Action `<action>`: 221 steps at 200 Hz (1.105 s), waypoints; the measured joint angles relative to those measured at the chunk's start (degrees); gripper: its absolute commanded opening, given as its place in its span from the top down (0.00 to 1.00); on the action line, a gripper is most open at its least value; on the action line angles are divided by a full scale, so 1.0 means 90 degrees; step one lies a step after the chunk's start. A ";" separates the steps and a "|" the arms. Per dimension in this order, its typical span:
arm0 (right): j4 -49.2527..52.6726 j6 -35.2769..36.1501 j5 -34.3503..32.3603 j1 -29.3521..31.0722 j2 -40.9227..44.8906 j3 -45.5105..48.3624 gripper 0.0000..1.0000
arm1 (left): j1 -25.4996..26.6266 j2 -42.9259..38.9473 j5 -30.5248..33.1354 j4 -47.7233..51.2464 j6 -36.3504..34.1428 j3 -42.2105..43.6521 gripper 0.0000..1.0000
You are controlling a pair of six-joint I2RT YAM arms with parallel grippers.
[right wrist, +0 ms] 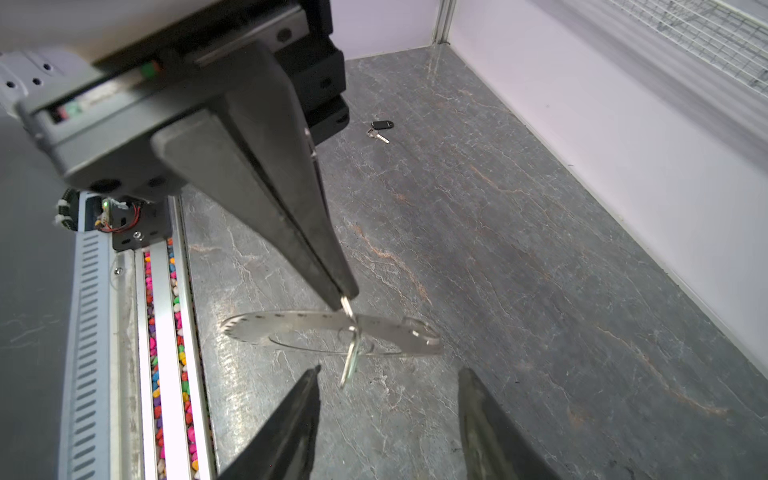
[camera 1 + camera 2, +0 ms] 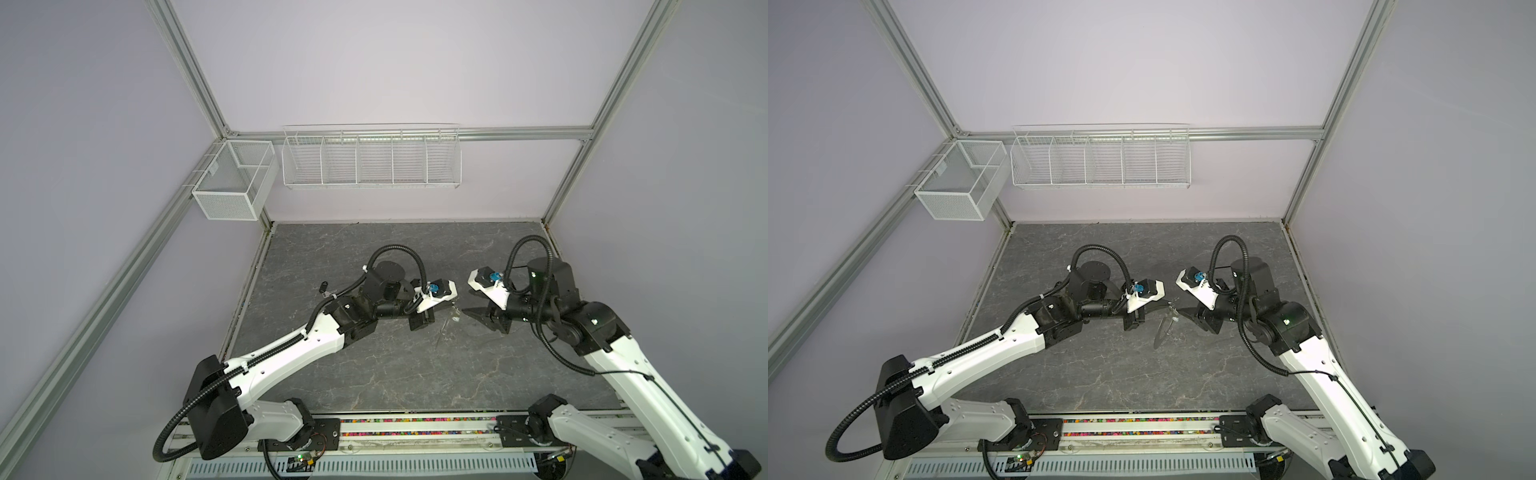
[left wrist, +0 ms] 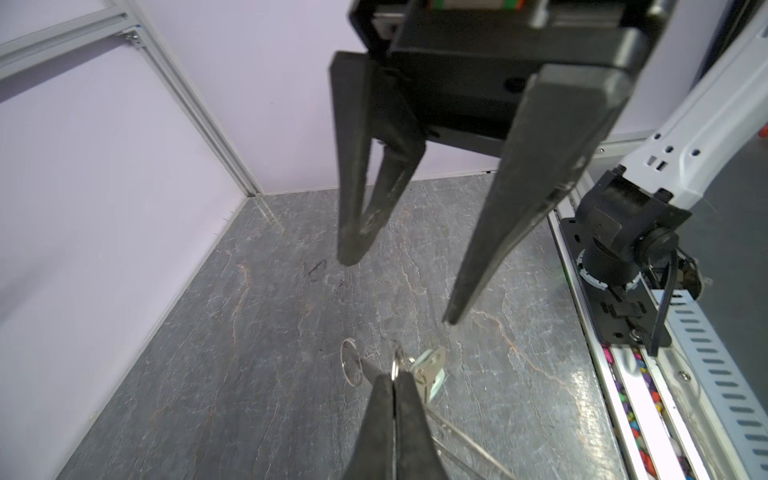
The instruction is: Put the keys on the keyring
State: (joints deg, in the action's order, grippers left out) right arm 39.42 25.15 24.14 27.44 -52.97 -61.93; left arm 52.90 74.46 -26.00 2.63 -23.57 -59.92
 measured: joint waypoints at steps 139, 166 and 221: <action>-0.1205 -0.0945 0.0780 -0.0041 -0.0860 -0.0012 0.76 | -0.0087 -0.0359 0.0209 -0.2290 0.1375 0.0627 1.00; -0.1243 -0.0920 0.0913 -0.0041 -0.0867 -0.0027 0.87 | -0.0087 -0.0362 0.0274 -0.2465 0.1440 0.0702 1.00; -0.1200 -0.0797 0.1260 -0.0041 -0.1188 -0.0233 0.92 | -0.0087 -0.0355 0.0296 -0.2669 0.1571 0.0760 1.00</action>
State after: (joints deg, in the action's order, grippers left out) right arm 28.62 17.98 35.48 27.07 -63.66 -64.03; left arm 52.12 71.26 -23.33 -21.39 -9.43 -53.08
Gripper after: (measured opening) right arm 0.088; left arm 0.049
